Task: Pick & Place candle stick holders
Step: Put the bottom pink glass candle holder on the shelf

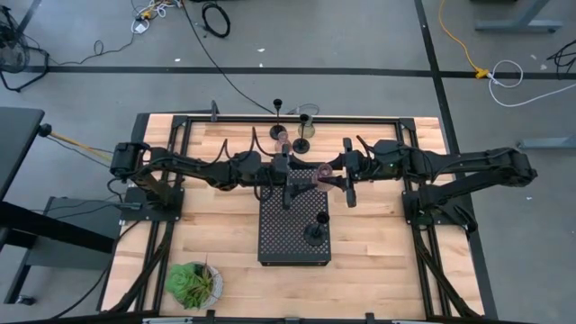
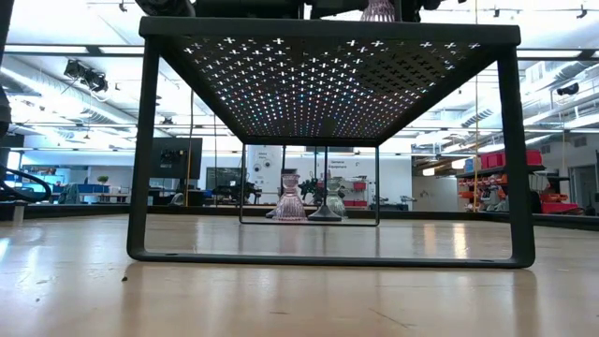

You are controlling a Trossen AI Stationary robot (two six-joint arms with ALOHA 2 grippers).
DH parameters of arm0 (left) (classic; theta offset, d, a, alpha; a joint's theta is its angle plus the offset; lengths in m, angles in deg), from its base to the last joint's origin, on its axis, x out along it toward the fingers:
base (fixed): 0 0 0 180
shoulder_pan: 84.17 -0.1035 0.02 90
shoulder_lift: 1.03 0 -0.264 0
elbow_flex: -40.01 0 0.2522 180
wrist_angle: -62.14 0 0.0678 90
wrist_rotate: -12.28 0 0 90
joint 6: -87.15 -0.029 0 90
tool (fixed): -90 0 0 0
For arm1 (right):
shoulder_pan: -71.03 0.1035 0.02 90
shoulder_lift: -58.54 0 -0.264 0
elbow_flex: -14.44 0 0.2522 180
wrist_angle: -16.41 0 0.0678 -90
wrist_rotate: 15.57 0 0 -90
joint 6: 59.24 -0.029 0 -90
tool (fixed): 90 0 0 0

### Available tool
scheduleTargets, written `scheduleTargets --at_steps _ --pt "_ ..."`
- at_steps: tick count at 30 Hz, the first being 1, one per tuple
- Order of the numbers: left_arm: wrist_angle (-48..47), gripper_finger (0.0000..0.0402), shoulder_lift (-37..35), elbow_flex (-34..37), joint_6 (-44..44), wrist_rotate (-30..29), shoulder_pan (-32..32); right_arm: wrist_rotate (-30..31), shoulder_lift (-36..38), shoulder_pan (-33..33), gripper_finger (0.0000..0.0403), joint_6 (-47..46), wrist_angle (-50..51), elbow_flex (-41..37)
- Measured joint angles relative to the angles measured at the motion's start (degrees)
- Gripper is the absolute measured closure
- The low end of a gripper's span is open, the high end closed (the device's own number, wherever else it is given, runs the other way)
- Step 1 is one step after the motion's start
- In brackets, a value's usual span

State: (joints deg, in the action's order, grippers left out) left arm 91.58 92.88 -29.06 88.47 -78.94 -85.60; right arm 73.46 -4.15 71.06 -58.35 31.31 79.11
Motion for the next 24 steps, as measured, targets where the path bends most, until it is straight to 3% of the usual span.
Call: scheduleTargets --at_steps 24 --pt "-0.18 0.0133 5.53 -5.97 0.63 1.47 -0.02 -0.04 -0.85 0.02 0.0281 -0.24 -1.03 -0.09"
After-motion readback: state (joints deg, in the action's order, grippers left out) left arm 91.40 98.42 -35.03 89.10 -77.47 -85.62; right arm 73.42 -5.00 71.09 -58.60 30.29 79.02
